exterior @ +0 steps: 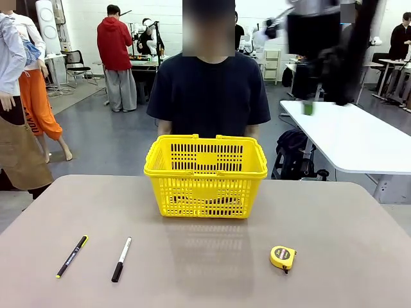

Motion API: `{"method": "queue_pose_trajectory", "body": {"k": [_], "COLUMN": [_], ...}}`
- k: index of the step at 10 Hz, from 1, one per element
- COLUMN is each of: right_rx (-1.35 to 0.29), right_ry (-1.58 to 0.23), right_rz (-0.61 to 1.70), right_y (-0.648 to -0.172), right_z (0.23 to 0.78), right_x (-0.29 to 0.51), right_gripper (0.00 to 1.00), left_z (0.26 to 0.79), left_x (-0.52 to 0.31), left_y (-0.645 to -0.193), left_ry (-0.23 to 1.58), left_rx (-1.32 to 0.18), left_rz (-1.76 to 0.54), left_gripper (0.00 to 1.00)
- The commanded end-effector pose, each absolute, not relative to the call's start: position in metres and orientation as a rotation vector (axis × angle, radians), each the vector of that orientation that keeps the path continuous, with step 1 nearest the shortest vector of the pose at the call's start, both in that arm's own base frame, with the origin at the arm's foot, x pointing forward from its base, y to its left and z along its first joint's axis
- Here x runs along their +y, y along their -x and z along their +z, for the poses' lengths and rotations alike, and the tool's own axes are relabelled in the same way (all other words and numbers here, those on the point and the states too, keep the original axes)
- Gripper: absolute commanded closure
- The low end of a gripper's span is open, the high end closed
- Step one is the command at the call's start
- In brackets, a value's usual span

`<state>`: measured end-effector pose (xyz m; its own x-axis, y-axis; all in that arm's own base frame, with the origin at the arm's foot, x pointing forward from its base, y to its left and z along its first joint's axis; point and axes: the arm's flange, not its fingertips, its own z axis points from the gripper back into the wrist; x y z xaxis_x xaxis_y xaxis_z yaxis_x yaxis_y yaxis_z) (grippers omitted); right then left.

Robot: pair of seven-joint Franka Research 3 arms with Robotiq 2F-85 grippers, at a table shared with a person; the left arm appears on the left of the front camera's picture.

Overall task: Place the items the person wants into the basket.
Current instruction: Pick up the item the person points to and place it in the Market Basket.

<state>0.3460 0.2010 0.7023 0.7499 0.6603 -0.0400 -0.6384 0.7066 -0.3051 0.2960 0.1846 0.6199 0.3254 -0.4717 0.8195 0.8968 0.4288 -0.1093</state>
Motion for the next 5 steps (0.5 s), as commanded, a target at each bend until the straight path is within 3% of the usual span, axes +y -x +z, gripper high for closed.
{"method": "queue_pose_trajectory", "body": {"k": [1,5], "right_rx": [-0.106,-0.174], "right_ry": [0.249,-0.003], "right_rz": [0.575,0.479], "right_y": [-0.270,-0.269], "right_z": [0.655,0.595], "right_x": [0.131,0.056], "right_gripper": [0.00,0.00], "left_z": [0.619,0.619], "left_x": [0.185,0.185], "left_y": [-0.295,-0.295], "left_ry": [0.634,0.634], "left_rx": [-0.821,-0.821], "left_rz": [-0.998,-0.998], "left_gripper": [0.00,0.00]}}
